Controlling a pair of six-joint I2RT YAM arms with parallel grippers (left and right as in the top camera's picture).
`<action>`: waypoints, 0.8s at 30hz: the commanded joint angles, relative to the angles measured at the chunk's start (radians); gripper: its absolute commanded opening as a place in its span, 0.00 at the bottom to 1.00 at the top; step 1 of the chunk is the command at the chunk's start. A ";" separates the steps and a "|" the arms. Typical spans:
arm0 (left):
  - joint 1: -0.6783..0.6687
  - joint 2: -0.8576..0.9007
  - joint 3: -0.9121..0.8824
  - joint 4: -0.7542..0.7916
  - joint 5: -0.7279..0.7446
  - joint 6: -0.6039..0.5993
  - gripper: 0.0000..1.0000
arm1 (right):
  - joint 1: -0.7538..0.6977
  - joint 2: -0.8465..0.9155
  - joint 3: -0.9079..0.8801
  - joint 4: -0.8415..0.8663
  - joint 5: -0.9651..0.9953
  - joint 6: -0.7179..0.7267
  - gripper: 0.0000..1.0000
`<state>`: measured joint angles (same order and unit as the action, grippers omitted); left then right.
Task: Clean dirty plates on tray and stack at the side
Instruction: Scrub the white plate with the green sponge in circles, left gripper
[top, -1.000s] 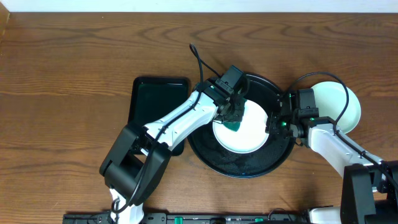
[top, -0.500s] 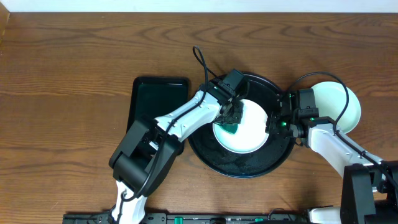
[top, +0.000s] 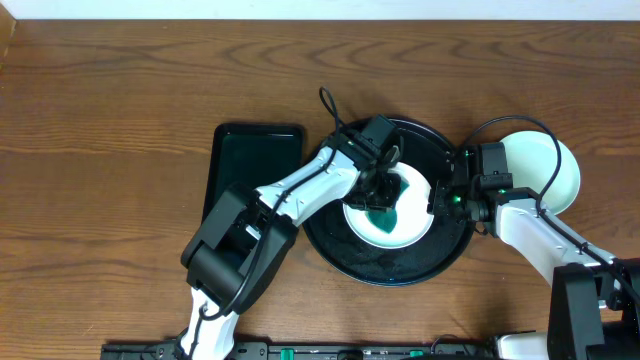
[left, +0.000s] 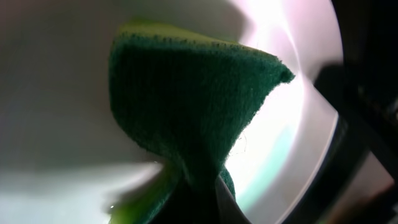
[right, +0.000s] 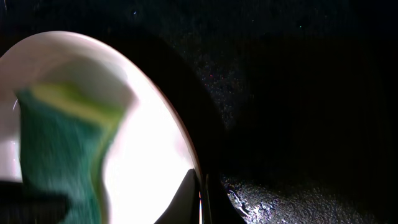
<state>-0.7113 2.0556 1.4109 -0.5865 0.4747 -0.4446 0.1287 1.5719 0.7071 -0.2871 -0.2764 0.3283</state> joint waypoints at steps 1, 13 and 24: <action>-0.027 0.000 0.033 -0.035 0.090 -0.001 0.08 | 0.017 0.011 -0.009 0.003 -0.050 -0.004 0.01; -0.027 -0.093 0.013 -0.123 -0.305 -0.007 0.07 | 0.017 0.011 -0.009 0.004 -0.050 -0.004 0.01; -0.025 -0.049 -0.020 -0.116 -0.397 -0.070 0.08 | 0.017 0.011 -0.009 0.003 -0.050 -0.004 0.01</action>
<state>-0.7418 1.9823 1.4010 -0.6998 0.1272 -0.5007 0.1287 1.5719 0.7063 -0.2871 -0.2768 0.3256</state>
